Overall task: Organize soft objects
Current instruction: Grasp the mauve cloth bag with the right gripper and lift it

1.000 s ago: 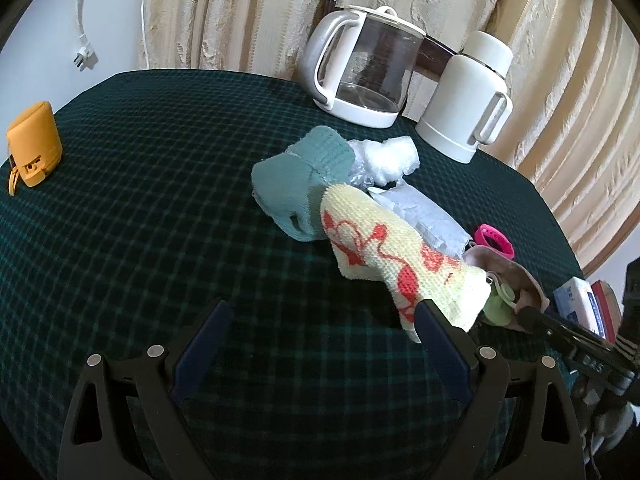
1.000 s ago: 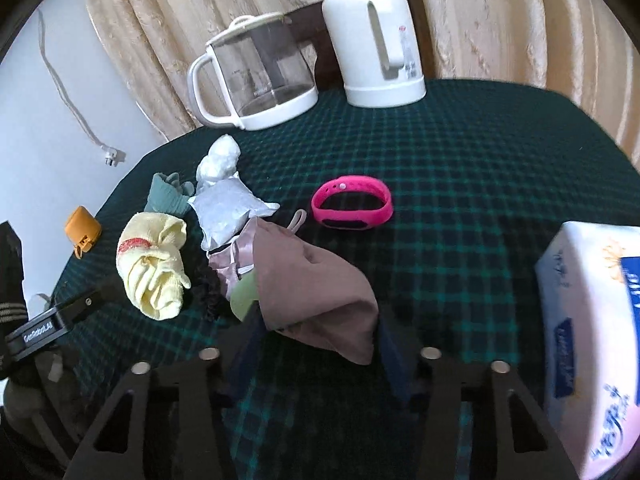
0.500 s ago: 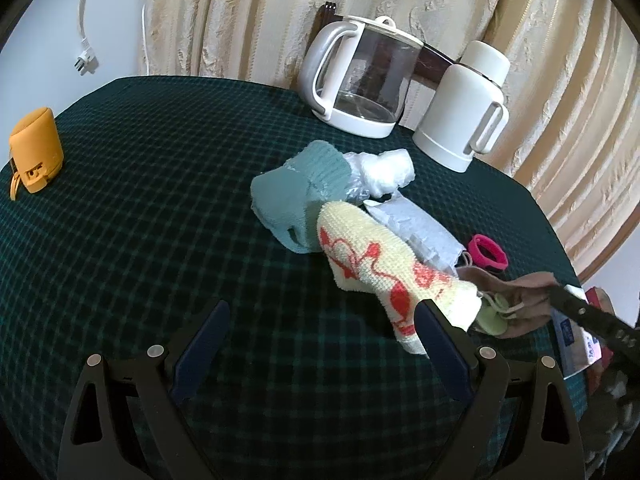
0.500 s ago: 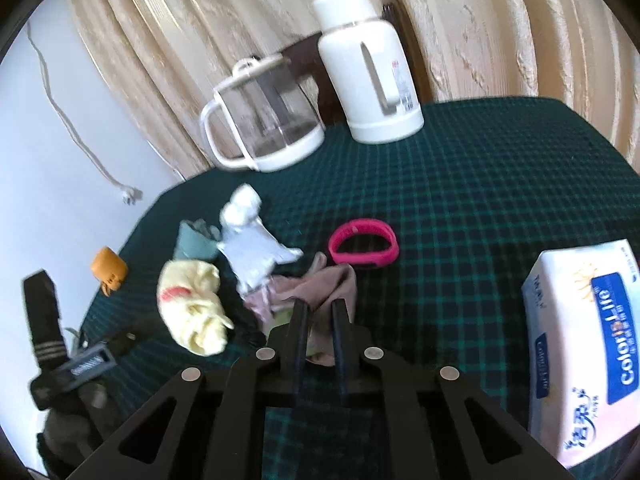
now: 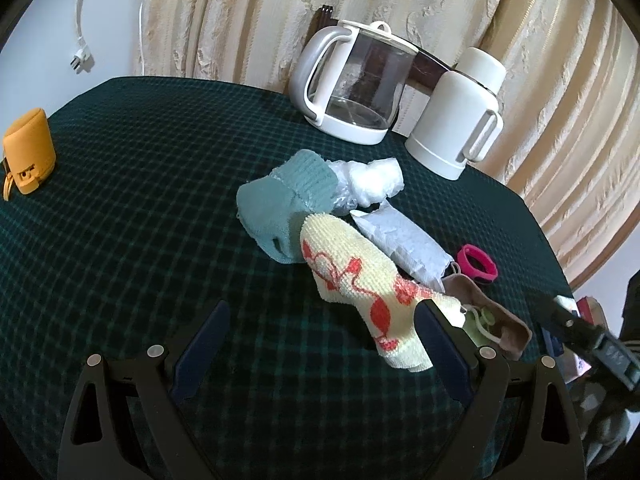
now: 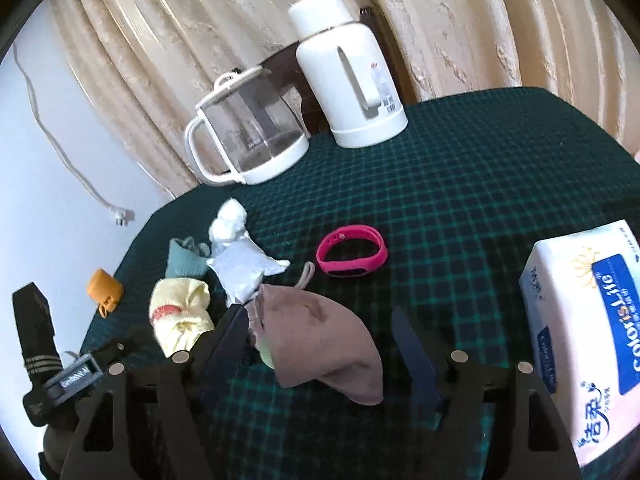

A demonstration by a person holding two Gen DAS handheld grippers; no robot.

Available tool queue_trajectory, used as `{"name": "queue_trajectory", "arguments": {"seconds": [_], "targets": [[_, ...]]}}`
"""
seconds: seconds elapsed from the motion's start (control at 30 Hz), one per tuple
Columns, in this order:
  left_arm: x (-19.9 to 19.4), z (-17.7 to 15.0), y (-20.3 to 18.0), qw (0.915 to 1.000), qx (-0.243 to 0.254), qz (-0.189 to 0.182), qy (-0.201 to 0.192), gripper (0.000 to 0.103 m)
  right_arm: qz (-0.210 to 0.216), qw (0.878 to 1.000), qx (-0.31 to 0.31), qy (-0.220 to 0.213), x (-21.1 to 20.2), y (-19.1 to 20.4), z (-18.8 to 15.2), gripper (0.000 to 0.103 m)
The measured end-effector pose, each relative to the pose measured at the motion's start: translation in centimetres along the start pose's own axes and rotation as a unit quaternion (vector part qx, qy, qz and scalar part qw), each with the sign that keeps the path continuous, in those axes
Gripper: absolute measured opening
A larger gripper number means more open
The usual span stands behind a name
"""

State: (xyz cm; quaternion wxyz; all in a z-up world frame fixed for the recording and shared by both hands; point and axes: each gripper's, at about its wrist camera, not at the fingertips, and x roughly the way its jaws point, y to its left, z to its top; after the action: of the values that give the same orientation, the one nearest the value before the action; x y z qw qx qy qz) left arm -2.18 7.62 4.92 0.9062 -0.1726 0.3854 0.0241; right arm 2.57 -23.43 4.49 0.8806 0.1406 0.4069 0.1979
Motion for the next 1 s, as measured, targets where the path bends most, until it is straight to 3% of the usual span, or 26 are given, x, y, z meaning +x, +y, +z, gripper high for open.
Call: {"name": "queue_trajectory", "arguments": {"seconds": [0.27, 0.33, 0.4, 0.5, 0.8, 1.0], "targets": [[0.5, 0.1, 0.1, 1.0, -0.004, -0.005, 0.005, 0.094, -0.015, 0.999, 0.005, 0.041, 3.0, -0.4, -1.0, 0.078], [0.6, 0.2, 0.2, 1.0, -0.005, -0.006, 0.005, 0.094, -0.01, 0.999, -0.009, 0.052, 3.1, 0.1, -1.1, 0.064], [0.7, 0.2, 0.2, 0.9999, -0.005, -0.006, 0.006, 0.094, 0.009, 0.998, -0.016, 0.068, 3.4, 0.4, -1.3, 0.037], [0.7, 0.2, 0.2, 0.9999, -0.005, -0.006, 0.006, 0.094, 0.012, 0.998, -0.019, 0.066, 2.9, 0.8, -1.4, 0.011], [0.2, 0.2, 0.5, 0.9999, -0.011, -0.001, 0.002, 0.094, 0.067, 0.998, 0.006, 0.015, -2.0, 2.0, 0.0, 0.008], [0.0, 0.1, 0.1, 0.9999, -0.008, -0.007, 0.006, 0.094, 0.078, 0.997, 0.001, -0.027, -5.2, 2.8, 0.8, 0.008]]}}
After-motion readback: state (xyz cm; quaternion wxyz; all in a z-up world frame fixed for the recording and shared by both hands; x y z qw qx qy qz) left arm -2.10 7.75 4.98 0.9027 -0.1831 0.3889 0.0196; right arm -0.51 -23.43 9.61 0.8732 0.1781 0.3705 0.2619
